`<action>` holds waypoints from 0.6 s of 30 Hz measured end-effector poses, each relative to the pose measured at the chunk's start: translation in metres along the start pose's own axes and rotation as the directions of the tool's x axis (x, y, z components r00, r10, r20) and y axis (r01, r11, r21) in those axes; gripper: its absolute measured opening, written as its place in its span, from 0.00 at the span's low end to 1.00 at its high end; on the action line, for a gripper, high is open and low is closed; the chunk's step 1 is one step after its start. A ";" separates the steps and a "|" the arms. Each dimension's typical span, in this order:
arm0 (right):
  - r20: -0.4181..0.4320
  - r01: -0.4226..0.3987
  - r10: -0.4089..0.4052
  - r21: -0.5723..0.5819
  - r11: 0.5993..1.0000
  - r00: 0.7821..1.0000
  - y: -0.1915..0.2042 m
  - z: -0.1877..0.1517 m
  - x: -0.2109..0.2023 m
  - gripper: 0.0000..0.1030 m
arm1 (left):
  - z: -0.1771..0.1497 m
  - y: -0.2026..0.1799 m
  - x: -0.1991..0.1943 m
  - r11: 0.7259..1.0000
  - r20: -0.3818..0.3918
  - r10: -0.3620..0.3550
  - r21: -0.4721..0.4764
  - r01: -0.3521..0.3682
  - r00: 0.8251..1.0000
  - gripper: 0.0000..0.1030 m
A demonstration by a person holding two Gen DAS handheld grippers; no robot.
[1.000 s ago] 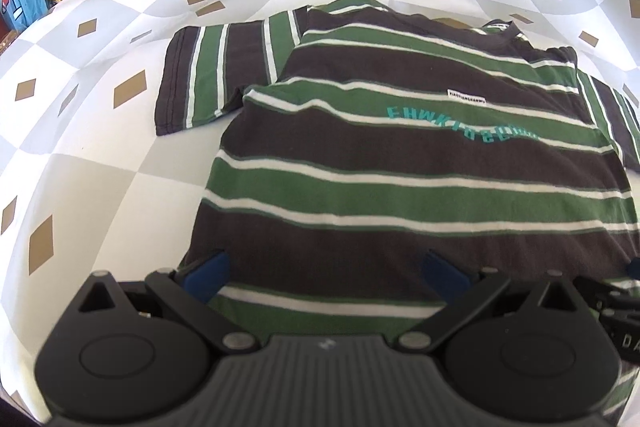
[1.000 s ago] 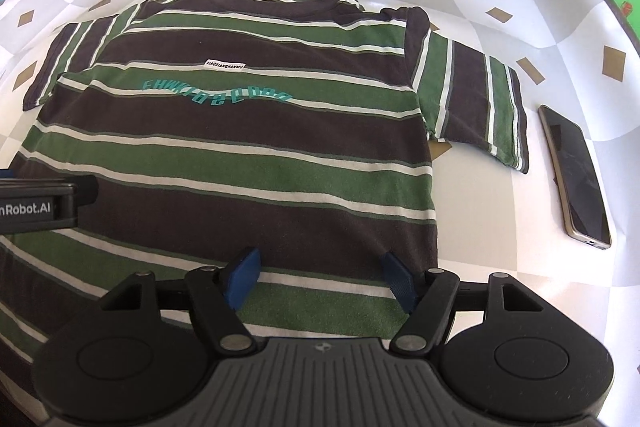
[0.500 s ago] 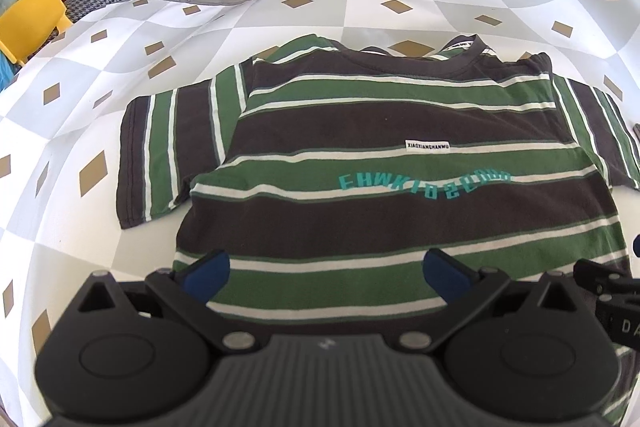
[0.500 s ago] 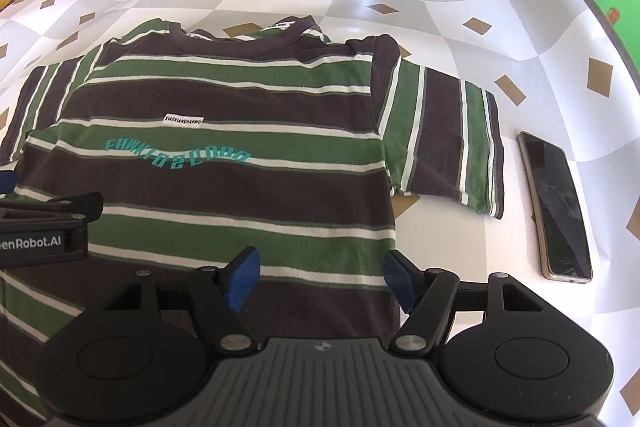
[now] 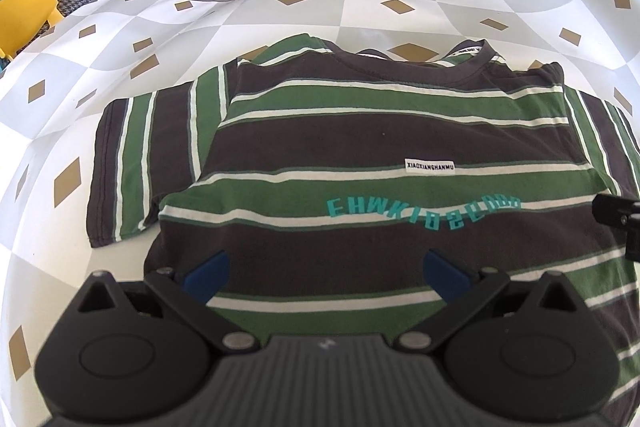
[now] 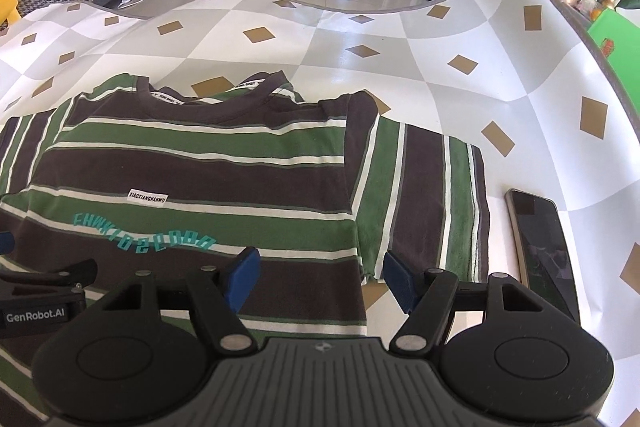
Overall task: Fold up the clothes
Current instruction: 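Move the open right gripper toward the shirt's side edge by the sleeve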
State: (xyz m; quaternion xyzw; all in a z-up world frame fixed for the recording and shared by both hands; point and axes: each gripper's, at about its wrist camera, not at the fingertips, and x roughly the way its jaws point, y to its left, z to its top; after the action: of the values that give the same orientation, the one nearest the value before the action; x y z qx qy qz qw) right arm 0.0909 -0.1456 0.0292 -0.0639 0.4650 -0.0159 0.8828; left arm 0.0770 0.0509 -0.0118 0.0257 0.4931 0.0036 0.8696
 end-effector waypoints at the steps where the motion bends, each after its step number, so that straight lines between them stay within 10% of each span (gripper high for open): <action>1: -0.003 0.000 0.000 0.006 1.000 1.000 -0.001 0.001 0.002 0.64 | 0.000 0.000 0.002 1.000 -0.002 0.005 -0.001 -0.005 1.000 1.00; 18: 0.058 -0.059 0.051 0.150 0.987 0.997 -0.058 0.017 0.015 0.64 | -0.007 0.032 0.016 0.992 -0.037 0.035 -0.120 -0.039 0.999 1.00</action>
State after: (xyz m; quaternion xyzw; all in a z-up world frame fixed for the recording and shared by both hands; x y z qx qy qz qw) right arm 0.1157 -0.2025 0.0338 0.0161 0.4401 -0.0251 0.8975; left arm 0.0800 0.0839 -0.0274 -0.0179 0.5065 0.0499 0.8606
